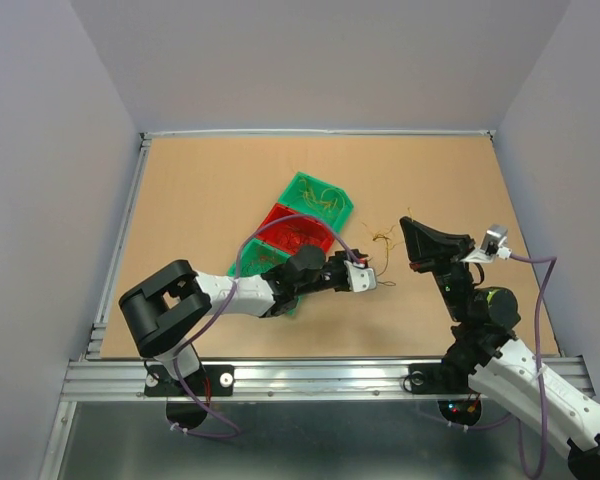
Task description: Untangle the cables
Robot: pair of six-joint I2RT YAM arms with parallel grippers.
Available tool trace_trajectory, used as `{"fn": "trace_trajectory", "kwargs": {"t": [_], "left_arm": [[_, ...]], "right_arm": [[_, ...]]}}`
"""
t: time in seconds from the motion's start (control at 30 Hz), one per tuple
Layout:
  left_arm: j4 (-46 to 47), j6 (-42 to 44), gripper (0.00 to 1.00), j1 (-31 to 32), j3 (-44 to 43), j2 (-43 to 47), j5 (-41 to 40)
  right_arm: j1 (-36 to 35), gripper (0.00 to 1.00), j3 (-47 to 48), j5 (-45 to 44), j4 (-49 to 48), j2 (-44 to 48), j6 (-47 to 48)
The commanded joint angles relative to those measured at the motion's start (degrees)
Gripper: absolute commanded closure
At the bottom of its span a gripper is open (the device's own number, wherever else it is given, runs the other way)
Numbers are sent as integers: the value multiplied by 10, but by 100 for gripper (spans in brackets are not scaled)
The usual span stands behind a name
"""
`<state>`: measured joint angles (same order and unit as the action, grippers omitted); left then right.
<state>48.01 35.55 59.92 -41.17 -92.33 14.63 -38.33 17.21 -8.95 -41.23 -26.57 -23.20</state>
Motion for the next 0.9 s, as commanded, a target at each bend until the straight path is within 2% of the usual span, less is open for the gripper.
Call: {"fn": "trace_trajectory", "kwargs": {"t": [0.0, 0.2, 0.3, 0.43, 0.57, 0.73, 0.87], "left_arm": [[44, -3, 46, 2, -6, 11, -29], [43, -2, 42, 2, -2, 20, -29], [4, 0, 41, 2, -18, 21, -29], [-21, 15, 41, 1, -25, 25, -86], [9, 22, 32, 2, -2, 42, -126], [7, 31, 25, 1, 10, 63, -109], [-44, 43, 23, 2, 5, 70, -39]], "right_arm": [[1, 99, 41, -7, -39, 9, 14], [2, 99, 39, -7, -39, 13, 16], [2, 99, 39, -7, -39, 14, 16], [2, 99, 37, -10, -39, 18, 20], [2, 99, 35, -12, -39, 22, 25], [2, 99, 34, -11, -39, 28, 30], [1, 99, 31, -8, -38, 35, 30]]}}
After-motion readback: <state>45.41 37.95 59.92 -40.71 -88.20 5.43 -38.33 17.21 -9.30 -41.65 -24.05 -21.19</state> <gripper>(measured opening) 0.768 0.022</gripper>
